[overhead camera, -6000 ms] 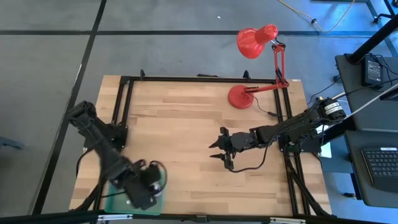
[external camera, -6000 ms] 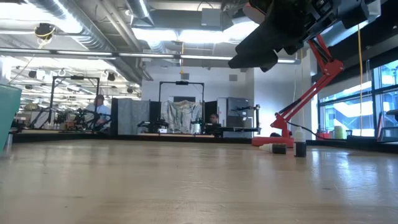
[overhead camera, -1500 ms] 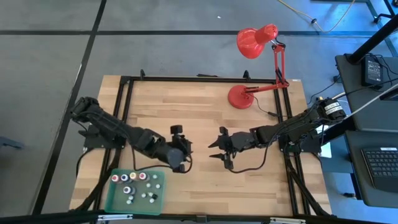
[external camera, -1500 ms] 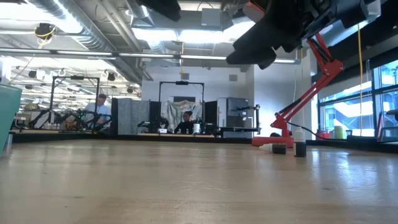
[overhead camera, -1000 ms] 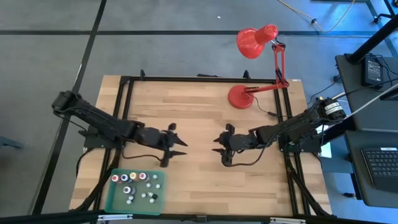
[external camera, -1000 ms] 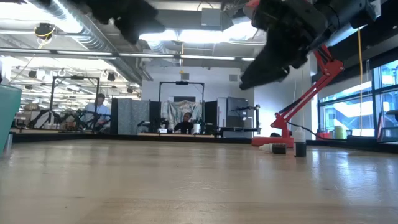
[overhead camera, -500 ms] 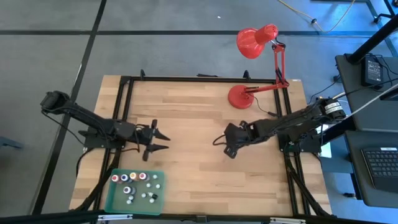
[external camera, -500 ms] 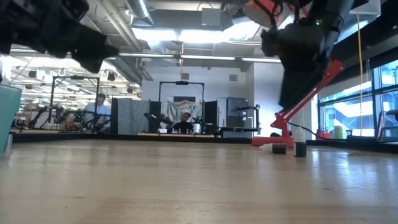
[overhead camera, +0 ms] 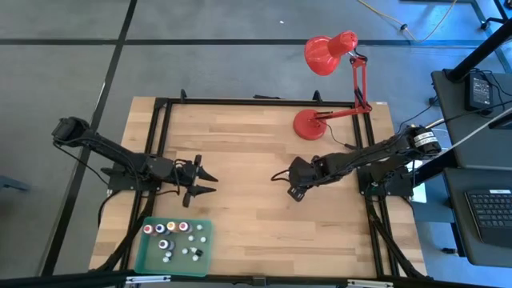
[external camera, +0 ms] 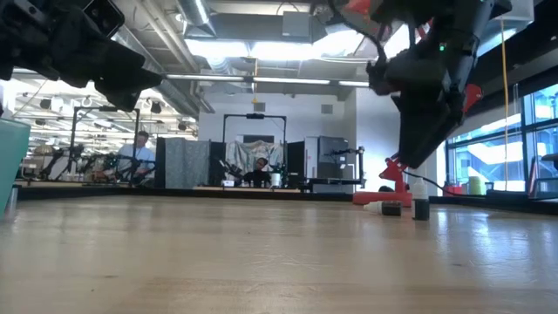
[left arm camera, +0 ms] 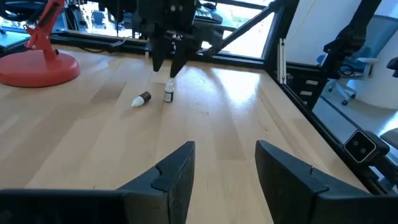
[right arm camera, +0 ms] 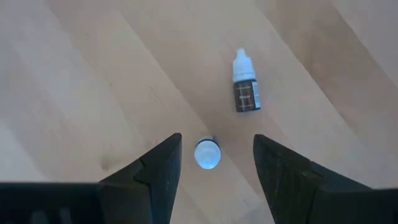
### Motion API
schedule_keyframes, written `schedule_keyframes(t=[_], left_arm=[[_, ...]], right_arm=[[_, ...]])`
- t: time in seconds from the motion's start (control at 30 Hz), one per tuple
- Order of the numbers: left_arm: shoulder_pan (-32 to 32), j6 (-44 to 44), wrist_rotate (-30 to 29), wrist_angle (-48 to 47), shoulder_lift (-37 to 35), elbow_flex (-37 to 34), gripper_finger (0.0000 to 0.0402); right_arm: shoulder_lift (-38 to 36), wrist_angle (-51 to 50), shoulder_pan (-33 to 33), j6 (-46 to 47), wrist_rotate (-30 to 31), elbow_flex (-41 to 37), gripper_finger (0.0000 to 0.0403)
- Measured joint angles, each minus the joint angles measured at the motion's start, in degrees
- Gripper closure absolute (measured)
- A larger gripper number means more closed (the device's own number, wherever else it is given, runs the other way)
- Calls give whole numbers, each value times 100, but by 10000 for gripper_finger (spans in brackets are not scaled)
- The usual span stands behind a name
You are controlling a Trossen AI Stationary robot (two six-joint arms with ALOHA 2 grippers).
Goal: Pick & Place food coloring
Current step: Put the black food coloring into the blue bin
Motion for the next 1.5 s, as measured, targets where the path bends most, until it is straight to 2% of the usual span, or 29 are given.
schedule_keyframes(t=[0.1,0.23,0.47,0.6,0.87,1.1,1.3,1.5], left_arm=[[0,0,0,0,2,-2,240],[0,4,0,-2,2,-4,242],[0,8,0,-2,4,-4,238],[0,13,0,-4,4,-4,240],[0,17,0,-4,4,-4,239],[0,17,0,-4,4,-4,240],[0,18,0,-7,4,-4,240],[0,17,0,-6,5,-4,238]], right_arm=[[214,-1,2,3,-11,0,203],[467,9,1,22,-332,0,203],[725,13,0,16,-382,0,211],[731,33,0,-18,-327,0,244],[731,223,0,-170,-273,0,339],[730,170,2,-173,-269,42,345],[736,12,2,-659,-239,818,345],[1075,29,2,-1663,-63,2225,345]])
